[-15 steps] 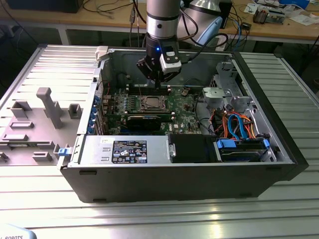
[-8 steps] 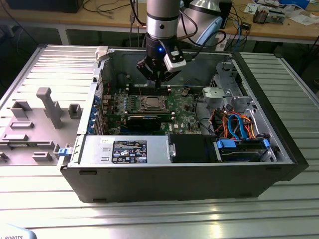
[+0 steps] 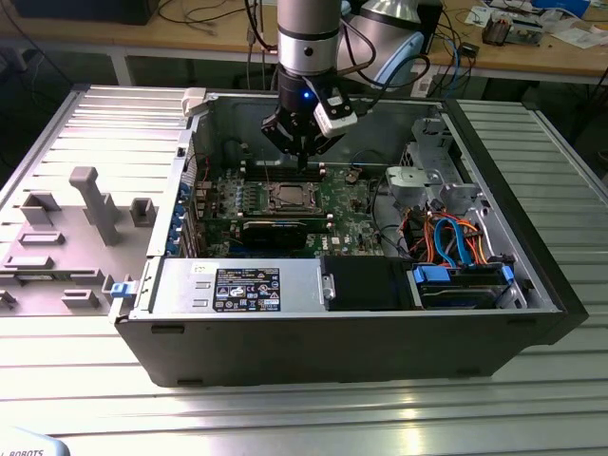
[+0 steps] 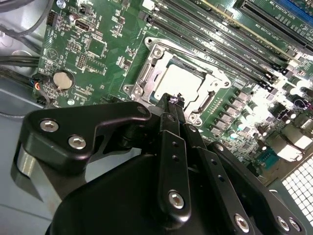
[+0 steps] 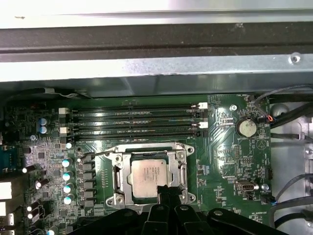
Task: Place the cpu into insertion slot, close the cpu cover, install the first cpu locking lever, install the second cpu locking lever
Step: 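Install the first cpu locking lever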
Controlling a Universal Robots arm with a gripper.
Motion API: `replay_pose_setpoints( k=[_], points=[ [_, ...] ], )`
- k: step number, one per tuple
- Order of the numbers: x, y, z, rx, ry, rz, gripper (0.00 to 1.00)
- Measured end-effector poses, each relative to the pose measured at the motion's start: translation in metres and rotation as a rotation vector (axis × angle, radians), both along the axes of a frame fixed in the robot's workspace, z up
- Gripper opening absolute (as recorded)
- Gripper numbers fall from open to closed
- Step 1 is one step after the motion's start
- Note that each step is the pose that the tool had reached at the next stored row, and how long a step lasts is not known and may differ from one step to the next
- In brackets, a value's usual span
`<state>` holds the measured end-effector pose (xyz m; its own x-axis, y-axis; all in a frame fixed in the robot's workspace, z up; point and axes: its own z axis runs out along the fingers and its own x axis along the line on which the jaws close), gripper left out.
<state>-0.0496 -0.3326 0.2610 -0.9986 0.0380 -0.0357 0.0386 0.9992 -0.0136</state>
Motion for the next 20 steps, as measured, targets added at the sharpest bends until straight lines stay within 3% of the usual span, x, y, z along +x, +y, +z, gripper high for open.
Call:
replay_pose_setpoints(
  k=[15, 19, 20],
  points=[
    [-0.0021, -0.0015, 0.0000, -0.0002, 0.0001, 0.008, 0.11],
    [-0.0028, -0.0015, -0.0001, 0.0000, 0.0000, 0.062, 0.11],
    [-0.0028, -0.0015, -0.0001, -0.0001, 0.0000, 0.092, 0.11]
  ],
)
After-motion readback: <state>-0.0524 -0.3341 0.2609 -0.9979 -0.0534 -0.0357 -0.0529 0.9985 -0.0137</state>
